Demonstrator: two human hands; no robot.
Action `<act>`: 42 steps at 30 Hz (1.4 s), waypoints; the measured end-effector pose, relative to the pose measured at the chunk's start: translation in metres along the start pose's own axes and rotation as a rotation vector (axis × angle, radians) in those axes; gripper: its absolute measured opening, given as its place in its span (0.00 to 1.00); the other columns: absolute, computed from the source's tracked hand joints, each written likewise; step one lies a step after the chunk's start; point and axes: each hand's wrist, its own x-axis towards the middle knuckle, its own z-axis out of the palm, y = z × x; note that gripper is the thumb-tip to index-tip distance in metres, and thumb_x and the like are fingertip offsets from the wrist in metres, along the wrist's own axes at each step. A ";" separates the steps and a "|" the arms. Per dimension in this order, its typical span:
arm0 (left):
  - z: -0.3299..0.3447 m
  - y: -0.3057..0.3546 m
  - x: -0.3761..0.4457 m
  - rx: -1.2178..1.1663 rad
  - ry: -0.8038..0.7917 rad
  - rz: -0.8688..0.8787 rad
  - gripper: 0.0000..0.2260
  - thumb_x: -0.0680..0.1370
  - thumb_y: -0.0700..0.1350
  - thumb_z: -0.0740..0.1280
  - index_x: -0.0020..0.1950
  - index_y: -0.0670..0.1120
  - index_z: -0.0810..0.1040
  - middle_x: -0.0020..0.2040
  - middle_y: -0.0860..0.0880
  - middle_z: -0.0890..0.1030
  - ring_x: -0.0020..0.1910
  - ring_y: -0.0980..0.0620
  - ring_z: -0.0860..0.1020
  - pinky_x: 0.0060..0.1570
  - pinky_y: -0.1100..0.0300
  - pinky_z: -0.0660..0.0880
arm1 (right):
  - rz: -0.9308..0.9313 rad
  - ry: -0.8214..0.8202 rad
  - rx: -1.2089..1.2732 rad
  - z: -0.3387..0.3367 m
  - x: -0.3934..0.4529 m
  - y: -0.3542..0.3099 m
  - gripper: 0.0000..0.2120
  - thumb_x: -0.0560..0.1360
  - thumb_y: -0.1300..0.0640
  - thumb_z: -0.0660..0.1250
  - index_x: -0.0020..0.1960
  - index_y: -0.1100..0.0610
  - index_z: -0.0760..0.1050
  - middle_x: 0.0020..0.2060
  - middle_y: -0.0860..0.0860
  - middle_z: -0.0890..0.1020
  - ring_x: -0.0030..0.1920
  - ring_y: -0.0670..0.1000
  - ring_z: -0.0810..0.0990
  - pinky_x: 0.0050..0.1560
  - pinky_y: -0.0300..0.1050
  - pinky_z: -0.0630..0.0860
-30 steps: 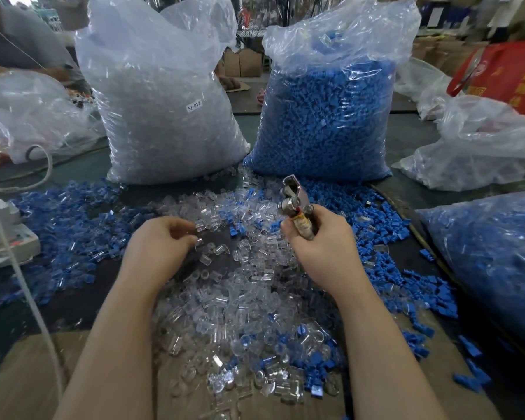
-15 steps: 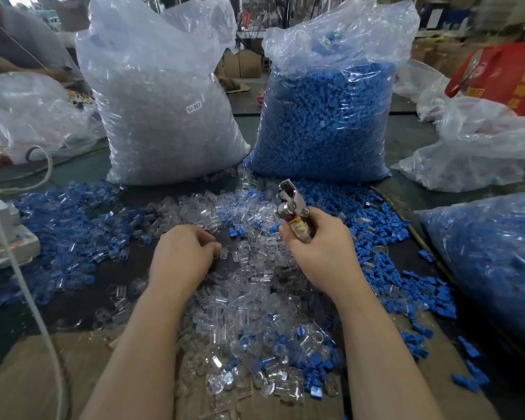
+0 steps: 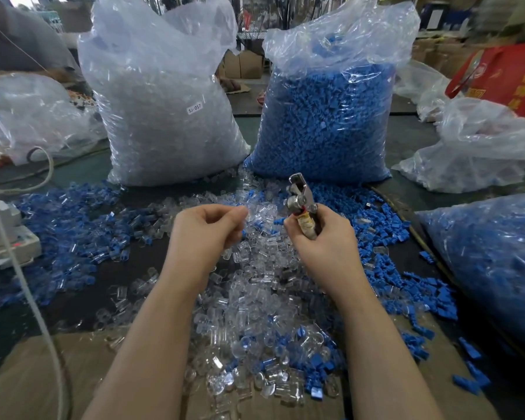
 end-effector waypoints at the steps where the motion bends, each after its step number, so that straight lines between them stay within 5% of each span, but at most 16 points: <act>1: 0.003 -0.001 -0.001 0.010 0.020 0.016 0.05 0.74 0.46 0.74 0.42 0.45 0.84 0.31 0.50 0.82 0.27 0.61 0.77 0.29 0.69 0.73 | -0.001 0.001 0.008 0.000 0.000 0.000 0.08 0.76 0.49 0.69 0.41 0.52 0.75 0.29 0.44 0.76 0.31 0.46 0.72 0.36 0.53 0.73; 6: 0.015 0.001 -0.006 -0.083 -0.007 0.005 0.05 0.76 0.44 0.72 0.44 0.42 0.83 0.34 0.48 0.85 0.32 0.57 0.82 0.33 0.67 0.77 | -0.014 0.012 0.035 0.001 0.000 0.000 0.09 0.76 0.49 0.70 0.39 0.48 0.73 0.30 0.36 0.77 0.30 0.40 0.73 0.33 0.42 0.67; 15: 0.026 0.009 -0.016 -0.259 -0.113 -0.080 0.01 0.75 0.37 0.72 0.45 0.40 0.82 0.37 0.44 0.86 0.36 0.53 0.85 0.33 0.66 0.78 | -0.075 0.061 0.051 0.002 0.000 -0.003 0.07 0.75 0.48 0.70 0.41 0.45 0.73 0.35 0.34 0.79 0.33 0.40 0.75 0.34 0.40 0.68; 29: 0.039 0.010 -0.021 -0.110 -0.065 0.036 0.02 0.74 0.36 0.73 0.42 0.42 0.84 0.36 0.46 0.85 0.38 0.52 0.85 0.36 0.64 0.79 | -0.043 0.092 0.061 0.003 -0.001 -0.007 0.08 0.71 0.43 0.66 0.43 0.48 0.76 0.36 0.38 0.81 0.35 0.44 0.78 0.37 0.51 0.76; 35: 0.040 0.005 -0.020 0.087 0.016 0.171 0.04 0.71 0.42 0.76 0.39 0.50 0.84 0.35 0.52 0.85 0.38 0.54 0.85 0.45 0.53 0.82 | -0.024 0.036 0.121 0.000 -0.002 -0.006 0.07 0.71 0.47 0.66 0.43 0.50 0.77 0.31 0.43 0.80 0.32 0.45 0.76 0.34 0.51 0.73; 42: 0.039 0.001 -0.016 0.031 0.037 0.167 0.03 0.73 0.40 0.75 0.41 0.46 0.83 0.34 0.50 0.85 0.36 0.55 0.84 0.39 0.59 0.80 | 0.001 -0.044 0.081 -0.003 -0.002 -0.009 0.11 0.69 0.48 0.64 0.45 0.54 0.79 0.36 0.49 0.82 0.39 0.54 0.80 0.43 0.60 0.78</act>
